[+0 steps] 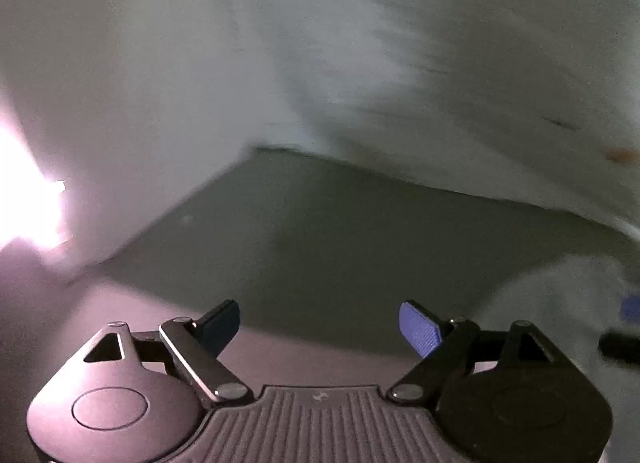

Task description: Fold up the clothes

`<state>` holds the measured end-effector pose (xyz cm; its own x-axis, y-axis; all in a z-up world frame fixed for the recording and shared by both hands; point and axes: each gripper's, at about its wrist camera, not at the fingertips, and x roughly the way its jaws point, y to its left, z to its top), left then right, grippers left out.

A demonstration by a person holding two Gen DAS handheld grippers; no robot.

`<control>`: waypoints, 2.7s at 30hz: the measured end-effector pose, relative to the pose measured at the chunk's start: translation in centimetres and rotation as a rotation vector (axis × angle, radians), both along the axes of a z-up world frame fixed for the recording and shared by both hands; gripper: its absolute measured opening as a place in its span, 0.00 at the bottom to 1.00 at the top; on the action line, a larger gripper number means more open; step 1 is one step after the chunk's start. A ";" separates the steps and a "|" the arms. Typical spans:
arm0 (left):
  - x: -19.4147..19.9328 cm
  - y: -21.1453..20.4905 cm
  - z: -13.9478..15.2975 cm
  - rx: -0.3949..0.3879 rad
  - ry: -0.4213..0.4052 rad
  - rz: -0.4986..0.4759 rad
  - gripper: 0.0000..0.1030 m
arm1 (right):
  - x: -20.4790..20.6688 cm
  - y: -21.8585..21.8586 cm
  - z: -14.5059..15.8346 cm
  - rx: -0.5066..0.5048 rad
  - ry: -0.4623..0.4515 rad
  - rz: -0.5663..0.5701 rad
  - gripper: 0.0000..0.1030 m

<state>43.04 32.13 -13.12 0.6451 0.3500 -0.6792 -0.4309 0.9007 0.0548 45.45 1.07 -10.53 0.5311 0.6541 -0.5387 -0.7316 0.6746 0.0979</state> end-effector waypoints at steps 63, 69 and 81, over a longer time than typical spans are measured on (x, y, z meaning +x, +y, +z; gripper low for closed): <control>28.3 -20.2 -9.2 0.094 -0.010 -0.815 0.93 | 25.3 -24.6 -11.2 -0.084 -0.060 -0.129 0.70; 29.9 -19.4 -11.1 -0.074 0.030 -0.885 0.83 | 25.2 -23.1 -11.0 -0.116 -0.063 -0.059 0.06; 22.8 -26.8 -9.3 0.221 -0.225 -0.480 0.15 | 15.1 -17.8 -12.2 -0.582 -0.832 -0.222 0.03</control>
<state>65.85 5.31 -22.42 0.8869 0.0998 -0.4511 0.0011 0.9759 0.2180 60.58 -16.69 -22.70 0.9563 0.2523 -0.1477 -0.2721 0.5835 -0.7651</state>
